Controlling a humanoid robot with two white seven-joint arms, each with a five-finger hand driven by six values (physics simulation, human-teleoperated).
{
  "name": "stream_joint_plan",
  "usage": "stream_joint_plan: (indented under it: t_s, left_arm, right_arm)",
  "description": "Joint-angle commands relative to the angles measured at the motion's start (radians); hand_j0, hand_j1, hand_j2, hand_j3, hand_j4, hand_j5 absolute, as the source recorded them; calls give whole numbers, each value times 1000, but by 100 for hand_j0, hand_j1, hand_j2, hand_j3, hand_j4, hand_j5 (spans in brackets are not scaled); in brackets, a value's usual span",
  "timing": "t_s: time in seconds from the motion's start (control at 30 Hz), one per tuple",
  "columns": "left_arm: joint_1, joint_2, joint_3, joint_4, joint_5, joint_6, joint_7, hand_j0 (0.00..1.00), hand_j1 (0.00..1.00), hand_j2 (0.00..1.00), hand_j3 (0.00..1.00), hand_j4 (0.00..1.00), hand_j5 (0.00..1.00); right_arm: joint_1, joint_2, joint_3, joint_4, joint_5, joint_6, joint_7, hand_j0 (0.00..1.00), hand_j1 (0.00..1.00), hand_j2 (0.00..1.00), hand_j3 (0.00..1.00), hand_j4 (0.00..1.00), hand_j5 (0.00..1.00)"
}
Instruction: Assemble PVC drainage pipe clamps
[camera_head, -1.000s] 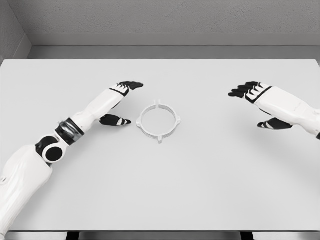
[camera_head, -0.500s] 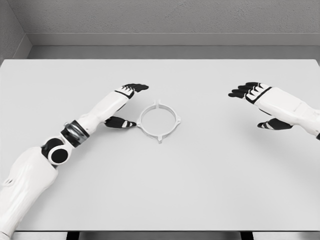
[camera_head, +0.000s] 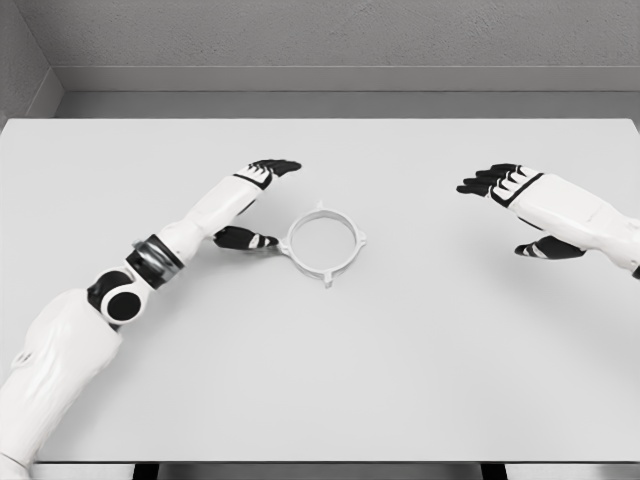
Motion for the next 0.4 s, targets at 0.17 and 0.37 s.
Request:
stream_joint_plan:
  t_s: [0.17, 0.37]
  left_arm:
    - [-37, 259, 68, -5, 17, 0, 2, 100, 100, 100, 100, 100, 100]
    - [-3, 362, 74, 3, 19, 0, 4, 100, 100, 100, 100, 100, 100]
  right_arm:
    - [0, -1, 0, -1, -8, 2, -1, 100, 100, 100, 100, 100, 100]
    - [0, -1, 0, -1, -8, 2, -1, 100, 100, 100, 100, 100, 100]
